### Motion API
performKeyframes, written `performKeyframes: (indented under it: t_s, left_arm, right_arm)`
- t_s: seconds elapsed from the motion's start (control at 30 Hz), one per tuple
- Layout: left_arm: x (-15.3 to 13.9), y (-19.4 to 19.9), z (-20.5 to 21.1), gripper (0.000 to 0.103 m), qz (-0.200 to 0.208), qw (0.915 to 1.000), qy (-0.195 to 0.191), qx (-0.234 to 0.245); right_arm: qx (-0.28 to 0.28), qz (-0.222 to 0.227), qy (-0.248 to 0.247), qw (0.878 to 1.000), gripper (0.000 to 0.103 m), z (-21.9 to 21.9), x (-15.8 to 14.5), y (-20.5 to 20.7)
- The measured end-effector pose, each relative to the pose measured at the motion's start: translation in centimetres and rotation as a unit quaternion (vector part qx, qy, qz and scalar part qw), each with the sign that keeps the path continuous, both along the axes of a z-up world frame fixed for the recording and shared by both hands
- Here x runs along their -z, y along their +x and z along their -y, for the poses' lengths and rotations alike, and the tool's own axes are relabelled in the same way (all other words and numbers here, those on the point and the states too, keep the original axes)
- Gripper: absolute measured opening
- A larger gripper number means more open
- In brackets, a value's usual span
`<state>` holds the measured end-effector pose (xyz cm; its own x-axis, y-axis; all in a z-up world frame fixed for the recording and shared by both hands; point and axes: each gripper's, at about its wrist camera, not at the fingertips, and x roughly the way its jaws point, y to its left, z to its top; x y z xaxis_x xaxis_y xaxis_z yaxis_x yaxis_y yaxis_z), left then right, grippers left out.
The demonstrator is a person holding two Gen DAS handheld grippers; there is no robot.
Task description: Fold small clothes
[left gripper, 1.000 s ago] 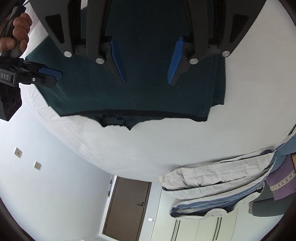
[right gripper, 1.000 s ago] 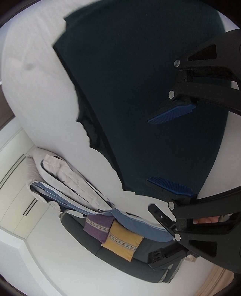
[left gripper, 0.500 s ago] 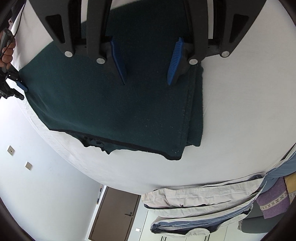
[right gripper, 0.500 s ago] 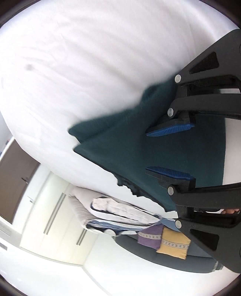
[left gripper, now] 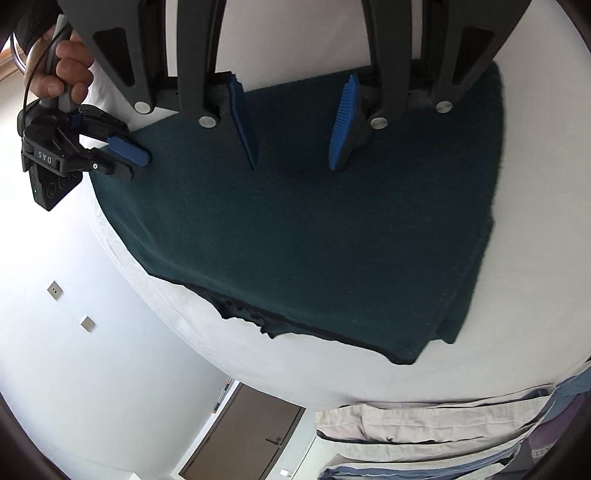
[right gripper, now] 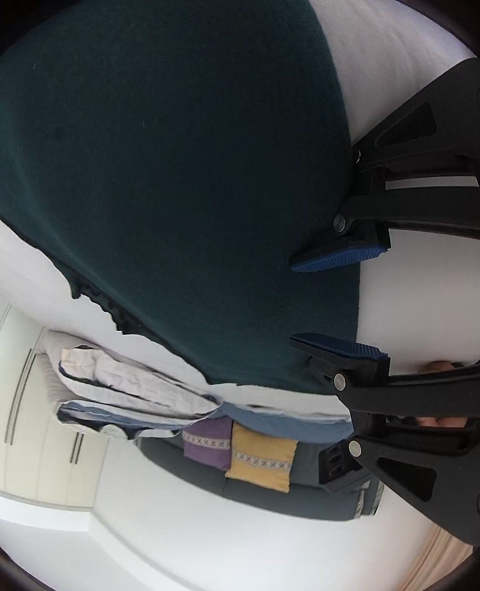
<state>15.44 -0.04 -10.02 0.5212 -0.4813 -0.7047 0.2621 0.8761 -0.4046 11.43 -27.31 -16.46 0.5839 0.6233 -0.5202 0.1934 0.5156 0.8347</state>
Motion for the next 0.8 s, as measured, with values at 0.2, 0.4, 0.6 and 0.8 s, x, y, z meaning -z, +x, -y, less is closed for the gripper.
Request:
performKeyframes:
  t_s: [0.2,0.4,0.6,0.8]
  left_arm:
    - [-0.2,-0.1,-5.5,0.044,-0.024,0.9984,-0.047,-0.018]
    - [-4.6,0.9,-7.5,0.061,0.023,0.9967,-0.045,-0.063]
    - [-6.2,6.1,-2.1,0.061,0.057,0.9977,-0.016,-0.031]
    - [-3.2,11.6,1.2,0.062,0.047,0.9976,0.043,-0.026]
  right_arm:
    - [0.116,0.003,-0.036,0.993,0.033,8.6,-1.5,-4.2]
    - [0.164,0.022,-0.074,0.984,0.041,12.0,-5.8,-4.3]
    - [0.052,0.045,-0.059,0.996,0.041,3.8,-6.7,7.0]
    - [-0.017,0.033,-0.035,0.999,0.041,-2.7,-4.2,16.0]
